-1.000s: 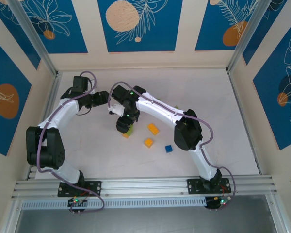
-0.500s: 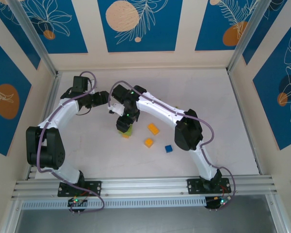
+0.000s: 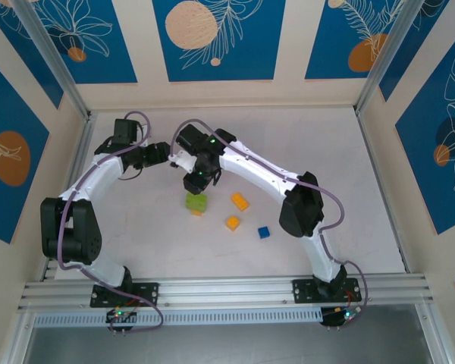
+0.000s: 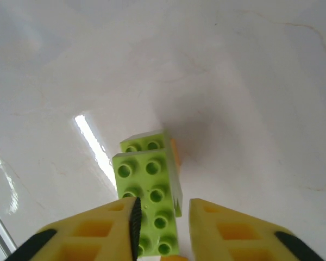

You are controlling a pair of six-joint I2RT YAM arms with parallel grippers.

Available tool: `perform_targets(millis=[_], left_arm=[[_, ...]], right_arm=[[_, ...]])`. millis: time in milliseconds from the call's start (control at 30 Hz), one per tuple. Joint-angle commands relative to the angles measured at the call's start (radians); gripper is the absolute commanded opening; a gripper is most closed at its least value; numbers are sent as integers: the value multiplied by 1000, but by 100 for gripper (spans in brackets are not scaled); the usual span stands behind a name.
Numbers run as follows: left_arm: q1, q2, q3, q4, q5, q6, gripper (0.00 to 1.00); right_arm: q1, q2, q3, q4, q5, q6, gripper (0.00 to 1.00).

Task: Assemble a carrot with lego

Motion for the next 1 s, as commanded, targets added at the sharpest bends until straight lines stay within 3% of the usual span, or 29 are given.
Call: perform_targets(millis=[0,267,967], left_arm=[[16,-34,-12,20,20,-7,77],[16,-32,-11,18,20,-6,76],[17,-23,-8,21,23,-6,76]], right_arm=[[-4,-45,32,-31,24,33,23],[2,-41,-35,-39,-18,48,16],[0,19,-25,-72,-72,42,16]])
